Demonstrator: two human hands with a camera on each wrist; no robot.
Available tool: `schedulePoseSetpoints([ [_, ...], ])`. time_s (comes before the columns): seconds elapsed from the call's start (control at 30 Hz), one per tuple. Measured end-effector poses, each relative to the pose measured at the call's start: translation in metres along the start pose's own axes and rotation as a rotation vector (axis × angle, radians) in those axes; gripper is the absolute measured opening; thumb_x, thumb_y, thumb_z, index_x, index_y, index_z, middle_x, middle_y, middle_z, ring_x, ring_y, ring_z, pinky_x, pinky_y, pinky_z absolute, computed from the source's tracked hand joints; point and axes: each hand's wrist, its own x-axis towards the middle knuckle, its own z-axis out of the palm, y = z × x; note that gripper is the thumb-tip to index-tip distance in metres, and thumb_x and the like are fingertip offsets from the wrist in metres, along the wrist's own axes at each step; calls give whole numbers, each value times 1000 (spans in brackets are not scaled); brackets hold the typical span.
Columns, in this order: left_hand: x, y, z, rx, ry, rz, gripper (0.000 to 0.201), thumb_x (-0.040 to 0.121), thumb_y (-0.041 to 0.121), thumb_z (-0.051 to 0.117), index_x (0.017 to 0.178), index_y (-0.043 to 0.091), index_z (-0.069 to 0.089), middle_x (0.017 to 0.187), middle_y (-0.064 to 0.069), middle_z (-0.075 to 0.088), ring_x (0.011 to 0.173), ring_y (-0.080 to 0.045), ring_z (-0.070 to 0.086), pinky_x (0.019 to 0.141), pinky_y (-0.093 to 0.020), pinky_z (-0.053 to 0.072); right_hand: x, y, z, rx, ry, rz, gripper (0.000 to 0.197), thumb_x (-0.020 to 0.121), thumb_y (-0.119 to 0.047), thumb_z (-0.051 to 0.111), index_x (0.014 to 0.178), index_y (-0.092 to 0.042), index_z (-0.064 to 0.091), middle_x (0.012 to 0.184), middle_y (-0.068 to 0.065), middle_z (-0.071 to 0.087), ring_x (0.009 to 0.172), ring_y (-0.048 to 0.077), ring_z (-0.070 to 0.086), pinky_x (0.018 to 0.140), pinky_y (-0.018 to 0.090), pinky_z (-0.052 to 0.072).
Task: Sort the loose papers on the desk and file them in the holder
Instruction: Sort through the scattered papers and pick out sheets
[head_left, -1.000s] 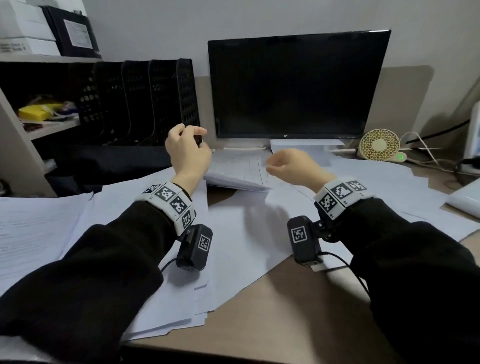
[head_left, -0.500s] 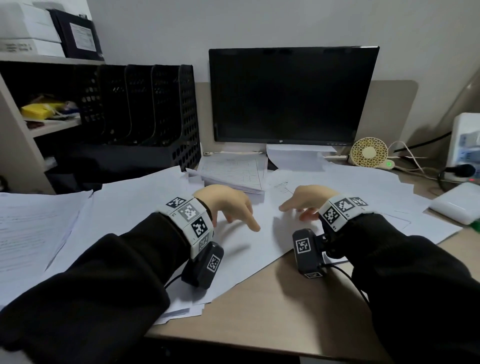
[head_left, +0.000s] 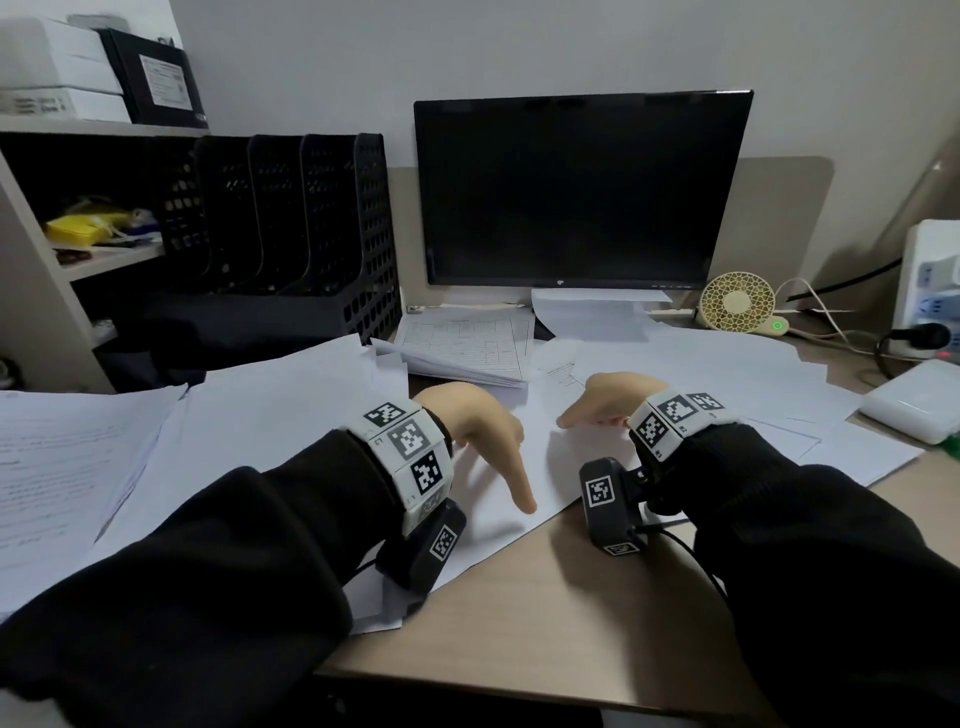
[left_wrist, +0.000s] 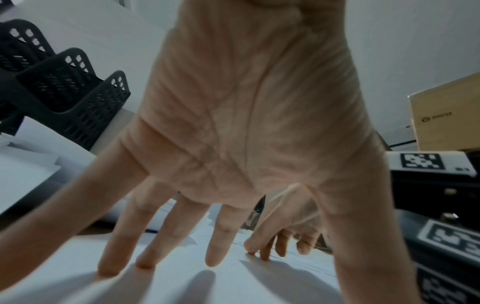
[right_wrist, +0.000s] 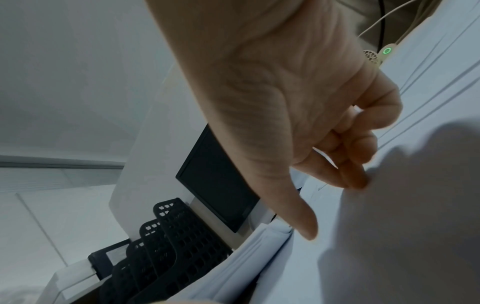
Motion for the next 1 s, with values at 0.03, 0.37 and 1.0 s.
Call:
schedulePoseSetpoints([
  [0.03,0,2,1,8,-5,-7,95,73,62,70,149,26,24,152,2,34,122,-27,47,89,-37,49,-2,0,0,-26,-28,-9,27,88,-36,63,79,-12,56,82,-6,54,81,17,50,73,27,36],
  [0.37,0,27,8,-69,62,-77,134,65,68,73,149,25,-22,157,-7,25,140,-31,33,99,-38,40,-30,-13,-2,-41,-226,-111,49,104,-34,34,145,-9,35,153,4,31,143,22,26,110,30,25],
  [1.0,-40,-40,-39,-346,890,122,23,75,10,59,96,3,66,89,-9,68,80,-24,64,71,-35,54,-30,-5,-30,1168,107,-252,77,92,-69,19,149,-17,25,121,7,64,105,23,64,99,52,42],
])
